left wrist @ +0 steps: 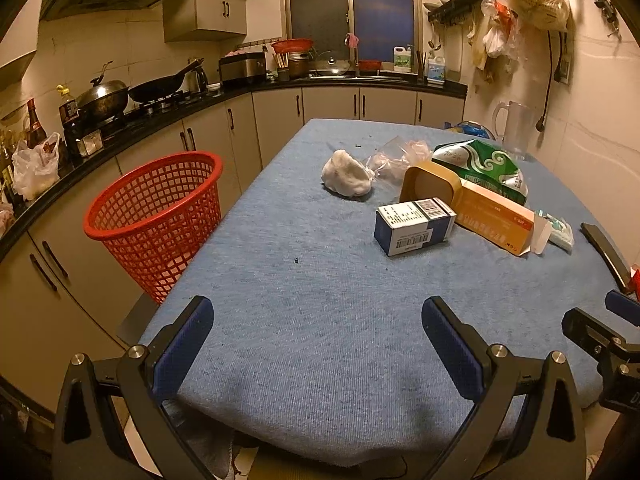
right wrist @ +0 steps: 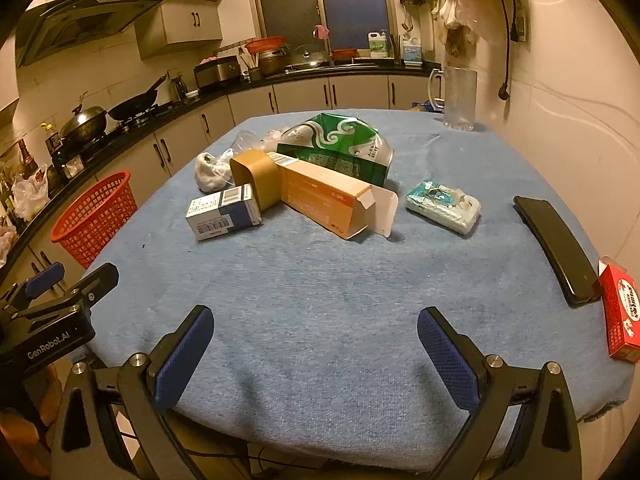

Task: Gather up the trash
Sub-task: 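Move both tools toward the trash pile on the table, then grasp the white medicine box with the left tool while the right tool grasps the long orange box, then carry both boxes to the red wastebasket and open both tools to drop them, then grasp the tan tape roll with the left tool while the right tool grasps the teal wipe pack, then carry the tape roll and wipe pack to the wastebasket and release both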

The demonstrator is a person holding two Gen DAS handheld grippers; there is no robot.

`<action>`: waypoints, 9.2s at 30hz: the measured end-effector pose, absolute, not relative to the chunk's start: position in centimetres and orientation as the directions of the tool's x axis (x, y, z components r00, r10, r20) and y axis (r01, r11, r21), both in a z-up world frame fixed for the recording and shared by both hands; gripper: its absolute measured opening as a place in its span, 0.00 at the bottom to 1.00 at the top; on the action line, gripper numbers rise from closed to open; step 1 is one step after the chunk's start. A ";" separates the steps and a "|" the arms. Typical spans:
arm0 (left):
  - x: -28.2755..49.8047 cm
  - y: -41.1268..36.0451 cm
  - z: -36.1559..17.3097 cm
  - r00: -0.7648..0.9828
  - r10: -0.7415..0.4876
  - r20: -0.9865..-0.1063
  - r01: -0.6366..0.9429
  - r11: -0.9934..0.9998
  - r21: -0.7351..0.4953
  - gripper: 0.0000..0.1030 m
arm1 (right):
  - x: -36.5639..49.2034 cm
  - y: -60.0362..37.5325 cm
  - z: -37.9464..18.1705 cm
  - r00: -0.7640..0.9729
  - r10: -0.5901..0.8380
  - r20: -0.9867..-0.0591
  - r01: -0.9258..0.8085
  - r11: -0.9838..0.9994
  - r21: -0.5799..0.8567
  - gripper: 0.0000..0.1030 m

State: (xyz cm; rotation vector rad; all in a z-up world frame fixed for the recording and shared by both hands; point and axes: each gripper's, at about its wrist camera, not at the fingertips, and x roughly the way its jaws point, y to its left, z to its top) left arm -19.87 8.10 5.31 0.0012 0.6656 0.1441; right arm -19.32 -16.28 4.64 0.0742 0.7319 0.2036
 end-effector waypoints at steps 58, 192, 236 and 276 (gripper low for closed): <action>-2.2 3.3 2.2 0.544 -0.218 -0.810 0.465 0.882 0.076 0.59 | -0.6 -17.6 6.3 0.434 0.479 -0.763 -0.523 0.824 0.220 0.68; -13.0 14.5 8.0 0.700 -0.260 -0.665 0.169 0.965 -0.199 0.60 | -8.5 -16.6 10.4 0.467 0.656 -0.593 -0.329 0.752 0.571 0.50; 2.3 0.5 4.0 0.493 -0.293 -0.819 0.089 0.954 -0.288 0.22 | -2.4 -27.6 2.1 0.465 0.470 -0.750 -0.293 0.881 0.371 0.69; -6.9 5.8 7.1 0.661 -0.285 -0.694 0.197 0.958 -0.206 0.20 | -5.8 -21.2 5.4 0.573 0.357 -0.737 -0.289 0.930 0.226 0.39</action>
